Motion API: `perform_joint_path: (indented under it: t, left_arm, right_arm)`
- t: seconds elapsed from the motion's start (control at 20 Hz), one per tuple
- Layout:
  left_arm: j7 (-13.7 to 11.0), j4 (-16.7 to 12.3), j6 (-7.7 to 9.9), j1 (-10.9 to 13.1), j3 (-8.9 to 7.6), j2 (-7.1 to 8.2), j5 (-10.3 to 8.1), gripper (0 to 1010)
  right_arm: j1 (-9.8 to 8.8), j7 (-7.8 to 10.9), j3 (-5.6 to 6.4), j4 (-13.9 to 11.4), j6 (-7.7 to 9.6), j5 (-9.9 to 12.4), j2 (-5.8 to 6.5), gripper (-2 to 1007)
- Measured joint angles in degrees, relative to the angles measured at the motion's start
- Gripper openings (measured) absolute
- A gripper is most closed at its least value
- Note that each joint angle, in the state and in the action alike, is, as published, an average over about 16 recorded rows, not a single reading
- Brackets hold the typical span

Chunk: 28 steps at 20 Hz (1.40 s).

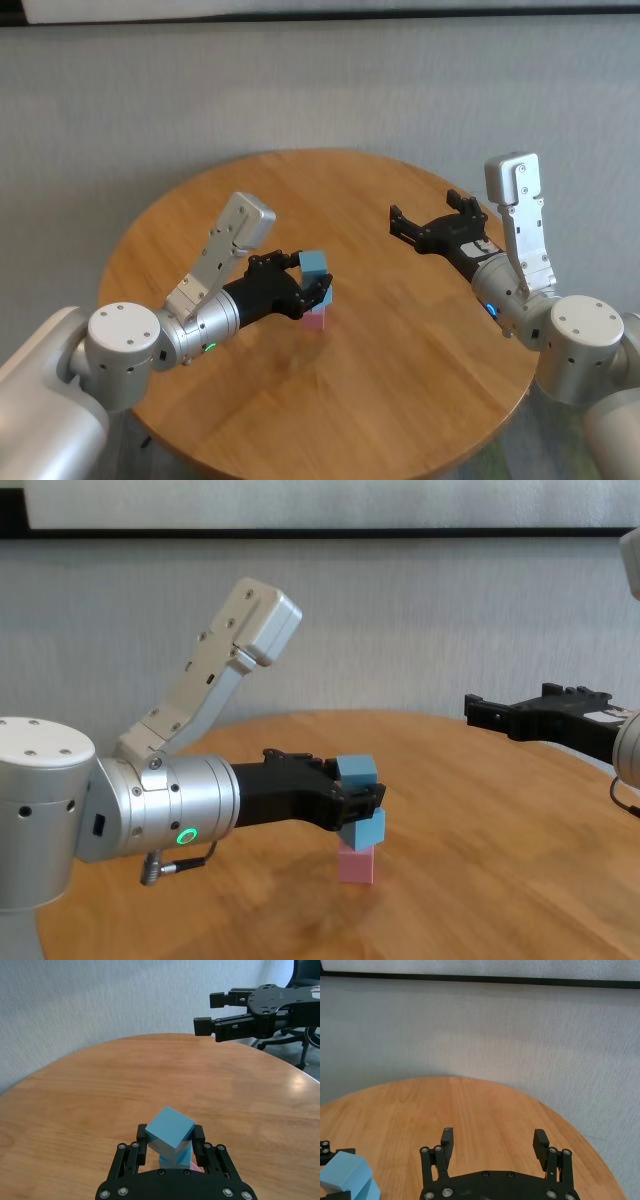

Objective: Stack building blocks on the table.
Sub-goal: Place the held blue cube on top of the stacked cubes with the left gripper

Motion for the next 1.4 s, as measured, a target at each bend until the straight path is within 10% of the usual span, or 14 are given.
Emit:
perform_joint_path:
  t: [1.4]
  left_arm:
    - [0.3,1.2,-0.31,-0.5,0.07,-0.62,0.12,678]
  right_arm:
    - [0.00,0.00,0.00,0.0,0.00,0.0,0.00,1005]
